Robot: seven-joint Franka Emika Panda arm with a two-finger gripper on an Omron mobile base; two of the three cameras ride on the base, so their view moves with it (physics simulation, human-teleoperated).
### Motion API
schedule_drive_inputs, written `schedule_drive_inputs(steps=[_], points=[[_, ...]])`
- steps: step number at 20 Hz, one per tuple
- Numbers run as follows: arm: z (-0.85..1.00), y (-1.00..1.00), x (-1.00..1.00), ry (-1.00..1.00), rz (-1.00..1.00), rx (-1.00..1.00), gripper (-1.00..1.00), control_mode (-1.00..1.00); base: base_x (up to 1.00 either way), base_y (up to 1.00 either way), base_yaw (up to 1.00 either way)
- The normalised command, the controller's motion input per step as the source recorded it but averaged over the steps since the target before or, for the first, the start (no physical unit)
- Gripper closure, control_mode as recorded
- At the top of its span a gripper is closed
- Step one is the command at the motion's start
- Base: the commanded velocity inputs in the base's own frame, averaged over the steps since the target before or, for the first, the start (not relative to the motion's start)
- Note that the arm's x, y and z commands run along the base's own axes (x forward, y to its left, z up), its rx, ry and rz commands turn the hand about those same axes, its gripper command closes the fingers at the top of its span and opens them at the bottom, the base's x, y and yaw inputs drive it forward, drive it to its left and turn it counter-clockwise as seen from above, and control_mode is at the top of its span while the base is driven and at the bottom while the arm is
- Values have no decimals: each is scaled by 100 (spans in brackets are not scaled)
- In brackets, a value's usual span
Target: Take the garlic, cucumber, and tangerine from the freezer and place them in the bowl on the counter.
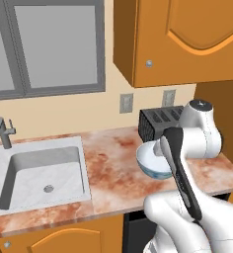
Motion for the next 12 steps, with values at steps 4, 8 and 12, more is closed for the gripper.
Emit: schedule_drive_inputs(steps=[4, 8, 12], points=[[-51, 0, 64, 0, 0, 0, 100, -100, 0, 0, 0], [-47, 0, 58, 0, 0, 0, 100, -100, 0, 0, 0], [-38, 0, 44, 2, 0, 0, 100, -100, 0, 0, 0]])
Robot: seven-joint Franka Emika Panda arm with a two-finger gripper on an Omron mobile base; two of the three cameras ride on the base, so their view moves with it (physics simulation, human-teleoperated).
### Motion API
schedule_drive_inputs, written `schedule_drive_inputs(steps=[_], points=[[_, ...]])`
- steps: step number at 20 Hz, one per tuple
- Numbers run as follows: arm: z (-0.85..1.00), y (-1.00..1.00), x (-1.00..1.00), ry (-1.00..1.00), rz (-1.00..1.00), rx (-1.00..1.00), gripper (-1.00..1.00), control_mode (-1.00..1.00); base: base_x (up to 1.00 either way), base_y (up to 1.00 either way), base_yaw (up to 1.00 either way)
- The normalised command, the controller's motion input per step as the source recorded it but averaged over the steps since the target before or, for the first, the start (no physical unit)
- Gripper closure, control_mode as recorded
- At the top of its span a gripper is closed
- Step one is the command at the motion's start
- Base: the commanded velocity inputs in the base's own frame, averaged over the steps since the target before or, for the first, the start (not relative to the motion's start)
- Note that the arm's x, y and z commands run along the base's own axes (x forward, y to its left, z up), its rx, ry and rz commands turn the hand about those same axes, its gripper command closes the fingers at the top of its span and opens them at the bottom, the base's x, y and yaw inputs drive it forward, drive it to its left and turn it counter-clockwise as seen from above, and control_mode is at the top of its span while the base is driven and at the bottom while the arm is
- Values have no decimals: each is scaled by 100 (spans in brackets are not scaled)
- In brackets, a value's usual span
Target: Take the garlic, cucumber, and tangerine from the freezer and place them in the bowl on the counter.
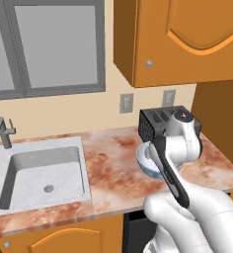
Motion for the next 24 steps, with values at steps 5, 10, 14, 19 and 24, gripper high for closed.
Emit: schedule_drive_inputs(steps=[5, 10, 14, 19, 24], points=[[-44, -1, 31, 4, 0, 0, 100, -100, 0, 0, 0], [-39, 0, 28, 2, 0, 0, 100, -100, 0, 0, 0], [-23, -3, 23, 1, 0, 0, 100, -100, 0, 0, 0], [-21, -9, 18, 0, 0, 0, 100, -100, 0, 0, 0], [-30, -1, 24, 0, 0, 0, 100, -100, 0, 0, 0]])
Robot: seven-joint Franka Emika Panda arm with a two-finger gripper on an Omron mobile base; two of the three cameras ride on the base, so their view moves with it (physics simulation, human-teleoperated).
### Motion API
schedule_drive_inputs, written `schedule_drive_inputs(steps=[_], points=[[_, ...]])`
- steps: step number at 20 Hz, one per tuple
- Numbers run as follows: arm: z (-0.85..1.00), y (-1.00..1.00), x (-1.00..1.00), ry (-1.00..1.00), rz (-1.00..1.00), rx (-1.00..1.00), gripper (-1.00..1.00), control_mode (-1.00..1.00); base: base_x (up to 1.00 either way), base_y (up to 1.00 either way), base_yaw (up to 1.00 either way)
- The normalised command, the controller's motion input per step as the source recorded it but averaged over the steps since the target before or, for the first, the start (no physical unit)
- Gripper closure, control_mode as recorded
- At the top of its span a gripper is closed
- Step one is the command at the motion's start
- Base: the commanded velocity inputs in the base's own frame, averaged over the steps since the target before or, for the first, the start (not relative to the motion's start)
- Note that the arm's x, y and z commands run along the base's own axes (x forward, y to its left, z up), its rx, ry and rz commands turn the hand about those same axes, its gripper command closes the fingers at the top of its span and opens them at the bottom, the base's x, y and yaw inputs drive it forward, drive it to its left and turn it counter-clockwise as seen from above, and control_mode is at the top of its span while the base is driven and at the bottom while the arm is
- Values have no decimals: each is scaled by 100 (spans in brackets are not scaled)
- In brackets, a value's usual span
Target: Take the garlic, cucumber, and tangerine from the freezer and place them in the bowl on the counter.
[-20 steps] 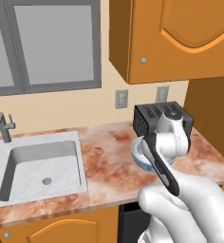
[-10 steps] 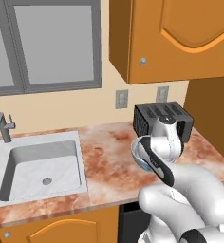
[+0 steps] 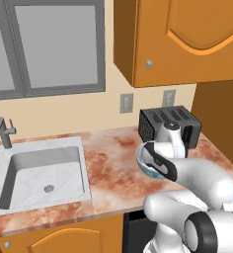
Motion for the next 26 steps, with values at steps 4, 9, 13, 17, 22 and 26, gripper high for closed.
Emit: schedule_drive_inputs(steps=[4, 9, 13, 17, 22, 26], points=[[-31, 0, 33, 0, 0, 0, 100, -100, 0, 0, 0], [-30, 0, 26, 0, 0, 0, 100, -100, 0, 0, 0], [-2, 0, 2, 0, 0, 0, -100, -100, 0, 0, 0], [0, 0, 0, 0, 0, 0, -100, -100, 0, 0, 0], [14, 0, 0, -5, 0, 0, -100, -100, 0, 0, 0], [54, 0, -3, -7, 0, 0, -100, -100, 0, 0, 0]])
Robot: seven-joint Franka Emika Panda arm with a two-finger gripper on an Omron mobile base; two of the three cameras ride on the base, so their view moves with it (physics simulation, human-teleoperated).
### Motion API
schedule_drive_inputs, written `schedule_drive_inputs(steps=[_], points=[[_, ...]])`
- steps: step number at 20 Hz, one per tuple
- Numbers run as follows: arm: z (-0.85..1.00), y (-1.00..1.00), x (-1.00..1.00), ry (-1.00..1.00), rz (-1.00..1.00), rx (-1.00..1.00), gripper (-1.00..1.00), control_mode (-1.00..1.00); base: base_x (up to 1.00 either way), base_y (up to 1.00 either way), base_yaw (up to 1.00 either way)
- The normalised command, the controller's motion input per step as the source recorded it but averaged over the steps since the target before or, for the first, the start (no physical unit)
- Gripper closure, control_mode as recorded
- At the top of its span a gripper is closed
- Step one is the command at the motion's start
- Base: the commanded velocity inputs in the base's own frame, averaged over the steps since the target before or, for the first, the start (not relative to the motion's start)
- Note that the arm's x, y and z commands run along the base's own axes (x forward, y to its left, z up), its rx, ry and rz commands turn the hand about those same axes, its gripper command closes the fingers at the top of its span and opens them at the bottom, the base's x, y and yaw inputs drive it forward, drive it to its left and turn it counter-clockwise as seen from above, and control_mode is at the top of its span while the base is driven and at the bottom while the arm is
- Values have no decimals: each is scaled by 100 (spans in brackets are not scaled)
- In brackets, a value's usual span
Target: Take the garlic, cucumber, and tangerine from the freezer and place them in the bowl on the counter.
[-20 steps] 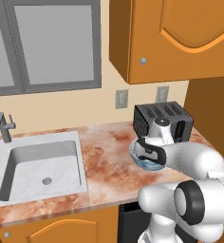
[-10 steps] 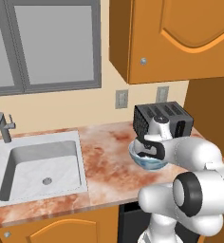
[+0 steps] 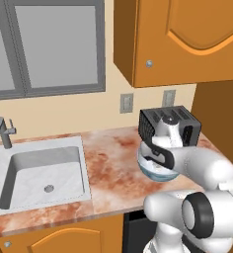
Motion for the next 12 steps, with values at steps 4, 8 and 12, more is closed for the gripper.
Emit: schedule_drive_inputs(steps=[4, 8, 12], points=[[58, 0, 0, -3, 0, 0, -100, -100, 0, 0, 0], [66, 0, -16, -4, 0, 0, -100, -100, 0, 0, 0], [68, 0, -53, -5, 0, 0, -100, -100, 0, 0, 0]])
